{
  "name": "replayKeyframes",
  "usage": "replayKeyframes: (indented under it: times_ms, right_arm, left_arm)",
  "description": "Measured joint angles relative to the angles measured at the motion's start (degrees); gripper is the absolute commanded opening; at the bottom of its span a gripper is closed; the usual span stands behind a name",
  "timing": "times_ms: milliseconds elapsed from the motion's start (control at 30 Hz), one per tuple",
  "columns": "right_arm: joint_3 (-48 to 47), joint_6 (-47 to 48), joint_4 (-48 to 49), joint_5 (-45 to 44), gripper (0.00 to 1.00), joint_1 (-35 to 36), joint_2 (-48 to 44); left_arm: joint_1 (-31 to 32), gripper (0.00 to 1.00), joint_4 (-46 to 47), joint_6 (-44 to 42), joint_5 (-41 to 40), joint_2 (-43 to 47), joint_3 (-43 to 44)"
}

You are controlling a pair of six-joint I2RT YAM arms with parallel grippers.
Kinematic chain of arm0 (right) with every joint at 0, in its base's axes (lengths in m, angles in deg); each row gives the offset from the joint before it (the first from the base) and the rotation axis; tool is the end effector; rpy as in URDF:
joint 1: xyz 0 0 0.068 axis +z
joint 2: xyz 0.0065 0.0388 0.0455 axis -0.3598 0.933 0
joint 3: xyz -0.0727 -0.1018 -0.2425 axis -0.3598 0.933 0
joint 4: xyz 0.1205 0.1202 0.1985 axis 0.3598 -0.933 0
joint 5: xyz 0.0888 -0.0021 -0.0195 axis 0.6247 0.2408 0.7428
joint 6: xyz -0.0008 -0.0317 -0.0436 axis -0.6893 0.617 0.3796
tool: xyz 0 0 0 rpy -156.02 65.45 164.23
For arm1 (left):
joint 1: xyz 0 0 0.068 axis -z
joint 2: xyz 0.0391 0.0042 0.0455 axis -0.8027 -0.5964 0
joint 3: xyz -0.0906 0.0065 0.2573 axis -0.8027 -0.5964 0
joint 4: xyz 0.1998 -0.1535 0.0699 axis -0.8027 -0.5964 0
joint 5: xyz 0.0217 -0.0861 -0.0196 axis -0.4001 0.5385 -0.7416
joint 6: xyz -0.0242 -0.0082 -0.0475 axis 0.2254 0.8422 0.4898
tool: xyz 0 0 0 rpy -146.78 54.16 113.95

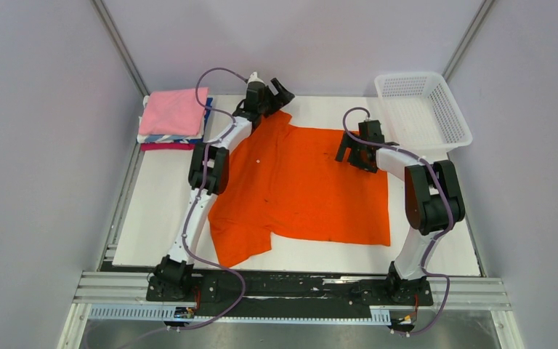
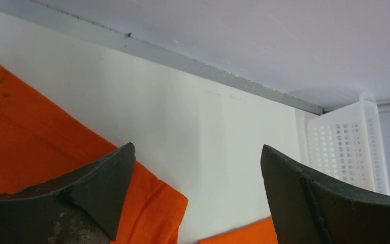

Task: Fold and stack the t-shirts
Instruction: Flatten out the tshirt

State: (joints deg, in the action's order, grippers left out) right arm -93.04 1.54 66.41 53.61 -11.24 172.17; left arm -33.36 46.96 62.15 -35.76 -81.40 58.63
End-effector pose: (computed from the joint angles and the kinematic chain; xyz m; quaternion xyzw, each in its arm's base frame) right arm 0.3726 0.0634 0.1630 0.1267 0.9445 0.0748 0.2938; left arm 0.5810 -0.2167 0.1475 -0.1863 0.7862 -0.3871 0.4443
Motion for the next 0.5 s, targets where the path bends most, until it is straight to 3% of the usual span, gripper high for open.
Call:
replayKeyframes:
  times_ms: [133, 267, 500]
  right_arm:
    - [0.0, -0.2, -0.2, -0.9, 1.00, 0.1, -0.2]
    - [0.1, -0.7, -1.5, -2.2, 1.00, 0.1, -0.6]
    - [1.0, -0.9, -5.2, -3.5, 1.00, 0.1, -3.8]
  left_arm:
    - [0.3, 1.00, -1.6, -3.1, -2.5, 0.7, 0.6]
    - [0.2, 1.00, -5.7, -7.1, -3.7, 5.5, -4.7]
    - [0.2, 1.00, -13.5, -15.1, -4.1, 28.8, -28.4]
